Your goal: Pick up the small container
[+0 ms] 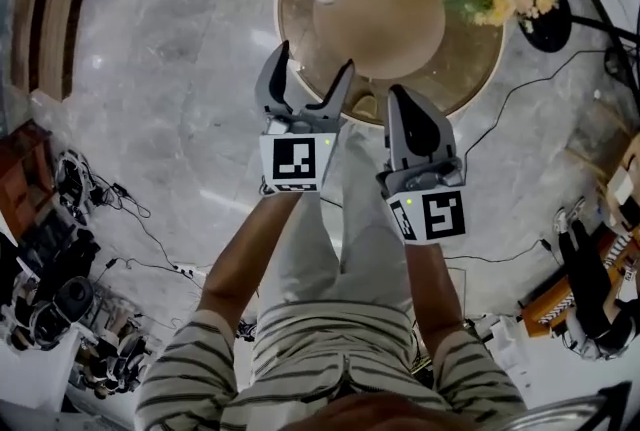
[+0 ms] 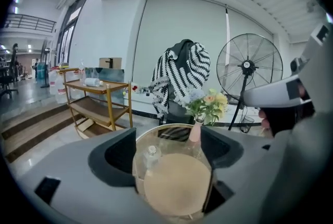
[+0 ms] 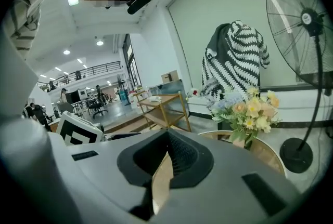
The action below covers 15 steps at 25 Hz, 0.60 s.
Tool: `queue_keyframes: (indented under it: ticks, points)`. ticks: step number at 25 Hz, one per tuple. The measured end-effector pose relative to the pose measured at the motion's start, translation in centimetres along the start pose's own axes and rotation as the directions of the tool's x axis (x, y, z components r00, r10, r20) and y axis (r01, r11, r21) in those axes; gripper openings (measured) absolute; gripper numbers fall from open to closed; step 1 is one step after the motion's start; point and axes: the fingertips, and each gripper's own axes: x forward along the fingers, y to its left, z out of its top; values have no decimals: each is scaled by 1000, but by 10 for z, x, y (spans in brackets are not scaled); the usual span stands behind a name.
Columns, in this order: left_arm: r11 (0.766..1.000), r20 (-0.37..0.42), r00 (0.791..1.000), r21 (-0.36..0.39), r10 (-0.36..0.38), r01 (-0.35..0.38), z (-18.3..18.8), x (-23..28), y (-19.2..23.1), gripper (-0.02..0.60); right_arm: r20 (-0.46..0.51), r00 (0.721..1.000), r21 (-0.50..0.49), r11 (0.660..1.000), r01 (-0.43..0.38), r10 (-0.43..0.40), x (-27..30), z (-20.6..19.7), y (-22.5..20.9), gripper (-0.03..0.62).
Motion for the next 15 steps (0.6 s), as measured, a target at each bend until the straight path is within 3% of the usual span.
queue_keyframes:
  ticks: [6, 15]
  points:
    - [1000, -23, 1000, -6, 11, -11, -26, 25, 2, 423, 0, 999, 36, 999, 37, -37, 8, -21, -15, 9]
    - [999, -47, 998, 20, 50, -49, -72, 77, 28, 425, -22, 999, 75, 997, 29, -27, 35, -57, -33, 9]
